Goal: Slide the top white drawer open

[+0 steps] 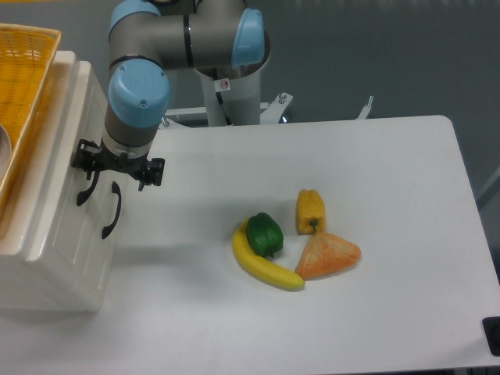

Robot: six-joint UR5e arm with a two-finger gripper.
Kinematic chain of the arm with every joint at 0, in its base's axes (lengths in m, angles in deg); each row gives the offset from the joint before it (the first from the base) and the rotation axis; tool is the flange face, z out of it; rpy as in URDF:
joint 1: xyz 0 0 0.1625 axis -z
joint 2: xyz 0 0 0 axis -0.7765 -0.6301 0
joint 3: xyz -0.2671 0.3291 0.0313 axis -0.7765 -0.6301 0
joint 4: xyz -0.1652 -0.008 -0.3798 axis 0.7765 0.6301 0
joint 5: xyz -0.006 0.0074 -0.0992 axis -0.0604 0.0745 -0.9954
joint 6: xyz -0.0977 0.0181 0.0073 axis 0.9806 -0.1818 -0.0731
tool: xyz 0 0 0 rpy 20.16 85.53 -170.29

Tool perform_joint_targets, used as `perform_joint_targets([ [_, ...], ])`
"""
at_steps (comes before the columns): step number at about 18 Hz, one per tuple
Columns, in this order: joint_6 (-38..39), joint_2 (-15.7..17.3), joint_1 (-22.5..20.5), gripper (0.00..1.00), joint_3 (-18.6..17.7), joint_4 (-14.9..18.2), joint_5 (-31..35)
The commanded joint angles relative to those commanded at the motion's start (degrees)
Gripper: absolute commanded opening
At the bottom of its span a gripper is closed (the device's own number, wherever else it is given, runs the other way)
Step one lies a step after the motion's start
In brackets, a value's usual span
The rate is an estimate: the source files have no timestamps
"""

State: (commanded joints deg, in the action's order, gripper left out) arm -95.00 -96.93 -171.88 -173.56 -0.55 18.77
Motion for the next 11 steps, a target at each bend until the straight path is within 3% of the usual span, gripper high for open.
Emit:
perform_joint_targets([
  [11,0.00,-0.53,0.09,1.00,0.00,0.09,0.26],
])
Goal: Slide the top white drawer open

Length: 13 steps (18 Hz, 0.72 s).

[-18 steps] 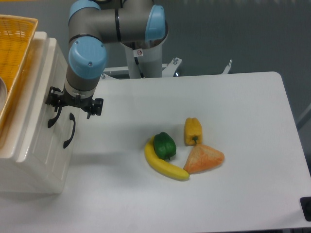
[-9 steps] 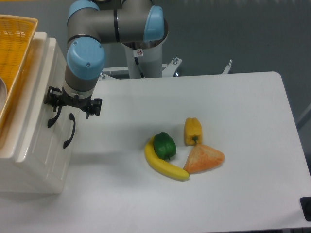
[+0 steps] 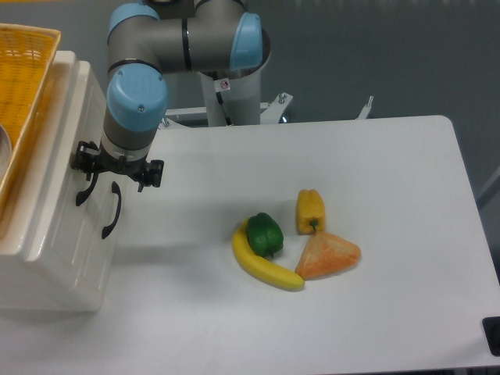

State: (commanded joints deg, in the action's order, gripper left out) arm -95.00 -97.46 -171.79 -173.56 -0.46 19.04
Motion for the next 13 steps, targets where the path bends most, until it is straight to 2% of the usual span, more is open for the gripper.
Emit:
perform_joint_targets([
  [13,-0.09,-0.88,-0.09,1.00,-0.17,0.00,0.62],
])
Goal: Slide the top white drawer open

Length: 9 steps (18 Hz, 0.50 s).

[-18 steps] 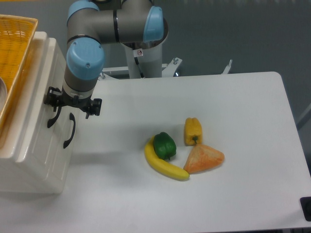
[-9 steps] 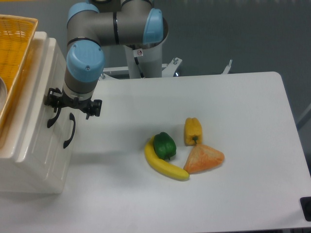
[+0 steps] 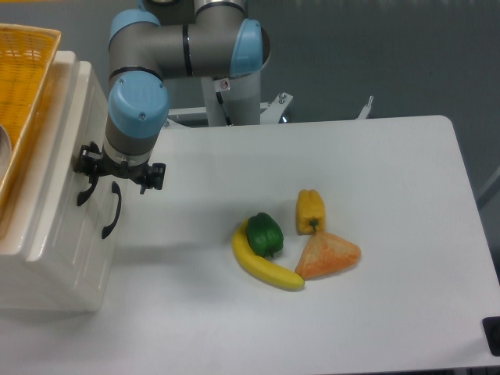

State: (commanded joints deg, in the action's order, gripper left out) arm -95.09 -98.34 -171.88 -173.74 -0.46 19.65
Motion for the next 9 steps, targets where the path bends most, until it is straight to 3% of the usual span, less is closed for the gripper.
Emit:
perform_joint_targets([
  [9,-0.44,0.00,-0.97,1.00,-0.18,0.00,0.00],
])
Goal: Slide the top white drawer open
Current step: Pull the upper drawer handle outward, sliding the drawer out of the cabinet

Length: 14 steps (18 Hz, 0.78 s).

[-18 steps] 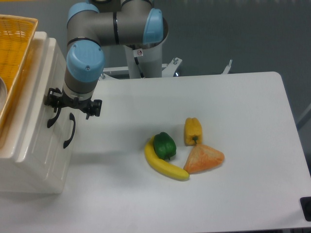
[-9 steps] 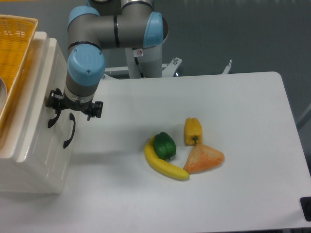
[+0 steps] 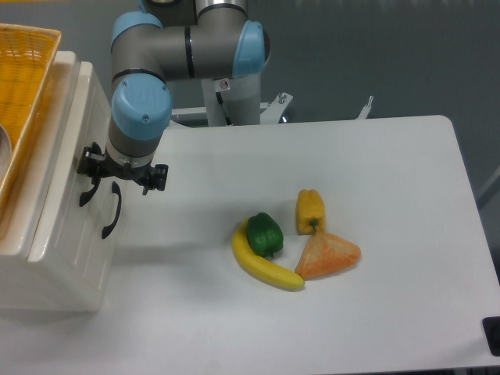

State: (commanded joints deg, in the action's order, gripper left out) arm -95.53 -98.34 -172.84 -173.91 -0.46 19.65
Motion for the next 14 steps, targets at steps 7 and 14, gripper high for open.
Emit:
perform_joint_targets([
  [7,-0.18,0.35,-1.93,1.00,-0.09,0.00,0.00],
  [14,-0.61,0.35,-2.73,1.00,-0.09,0.00,1.32],
])
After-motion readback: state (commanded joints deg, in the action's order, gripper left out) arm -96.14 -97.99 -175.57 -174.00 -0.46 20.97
